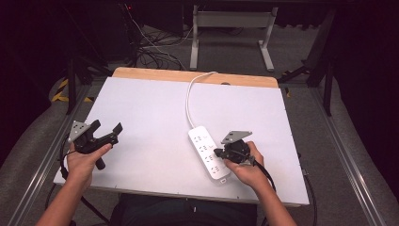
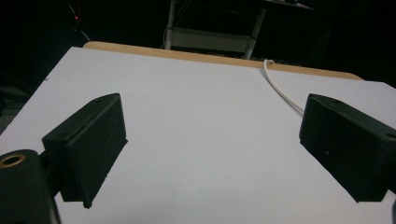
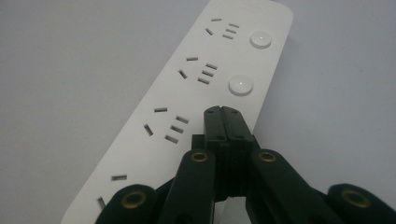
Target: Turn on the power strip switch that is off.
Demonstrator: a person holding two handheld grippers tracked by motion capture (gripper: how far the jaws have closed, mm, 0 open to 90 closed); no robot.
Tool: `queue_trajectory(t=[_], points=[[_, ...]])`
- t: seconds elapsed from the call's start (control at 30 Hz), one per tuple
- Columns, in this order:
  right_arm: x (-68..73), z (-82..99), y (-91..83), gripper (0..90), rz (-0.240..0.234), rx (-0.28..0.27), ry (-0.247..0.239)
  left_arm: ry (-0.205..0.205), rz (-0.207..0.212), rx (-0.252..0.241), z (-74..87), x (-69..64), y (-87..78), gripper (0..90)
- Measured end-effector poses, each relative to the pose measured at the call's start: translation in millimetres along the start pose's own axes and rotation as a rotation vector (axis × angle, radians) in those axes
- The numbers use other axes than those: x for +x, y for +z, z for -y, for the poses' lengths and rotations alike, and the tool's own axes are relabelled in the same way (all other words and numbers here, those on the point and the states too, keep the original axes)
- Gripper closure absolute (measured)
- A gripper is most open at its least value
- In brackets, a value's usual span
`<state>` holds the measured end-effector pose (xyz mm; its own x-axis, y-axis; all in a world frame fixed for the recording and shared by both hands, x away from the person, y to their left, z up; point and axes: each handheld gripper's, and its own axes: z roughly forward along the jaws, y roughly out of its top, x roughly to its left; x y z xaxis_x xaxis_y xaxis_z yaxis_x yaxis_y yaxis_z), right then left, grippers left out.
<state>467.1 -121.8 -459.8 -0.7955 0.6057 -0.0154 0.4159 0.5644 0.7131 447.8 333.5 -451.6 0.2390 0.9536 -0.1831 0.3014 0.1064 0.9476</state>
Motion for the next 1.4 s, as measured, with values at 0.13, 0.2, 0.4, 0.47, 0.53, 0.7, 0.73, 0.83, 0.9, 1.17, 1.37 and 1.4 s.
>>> queue_trajectory(t=[0.13, 0.2, 0.4, 0.47, 0.53, 0.7, 0.73, 0.83, 0.9, 1.17, 1.37, 1.4], points=[[2.5, -1.1, 0.6, 90.0, 0.007, 0.011, -0.010, 0.000, 0.001, 0.000, -0.1, 0.0, -0.3, 7.9], [3.1, -2.0, 0.8, 90.0, 0.009, 0.015, -0.015, 0.000, 0.001, -0.001, -0.1, -0.1, -0.4, 7.9], [2.7, -1.9, 0.5, 90.0, 0.009, 0.013, -0.015, -0.005, -0.001, 0.001, -0.1, 0.5, 0.0, 7.9], [2.6, -1.7, 0.4, 90.0, 0.009, 0.013, -0.017, -0.005, 0.000, 0.001, -0.1, 0.3, 0.2, 7.9], [2.8, -1.7, 0.4, 90.0, 0.011, 0.012, -0.018, 0.001, 0.001, 0.002, 0.0, -0.2, 0.3, 7.9], [3.1, -2.0, 0.4, 90.0, 0.013, 0.014, -0.017, 0.003, 0.003, 0.002, 0.2, -0.8, 0.7, 8.0], [3.0, -2.0, 0.4, 90.0, 0.012, 0.014, -0.016, 0.001, 0.001, 0.003, 0.2, -0.7, 0.7, 7.9], [2.8, -2.1, 0.4, 90.0, 0.012, 0.015, -0.014, 0.002, 0.000, 0.004, 0.1, -0.1, 0.7, 8.0], [2.8, -2.1, 0.4, 90.0, 0.013, 0.014, -0.013, 0.002, 0.000, 0.004, 0.1, -0.2, 0.7, 7.9], [2.7, -2.2, 0.4, 90.0, 0.012, 0.015, -0.015, 0.001, 0.003, 0.004, 0.2, -0.7, 1.5, 7.9], [3.4, -2.5, 0.4, 90.0, 0.017, 0.017, -0.016, 0.001, 0.006, 0.004, 0.3, -1.2, 1.6, 8.0], [3.3, -2.4, 0.4, 90.0, 0.018, 0.017, -0.015, 0.001, 0.005, 0.004, 0.3, -1.1, 1.5, 7.9]])
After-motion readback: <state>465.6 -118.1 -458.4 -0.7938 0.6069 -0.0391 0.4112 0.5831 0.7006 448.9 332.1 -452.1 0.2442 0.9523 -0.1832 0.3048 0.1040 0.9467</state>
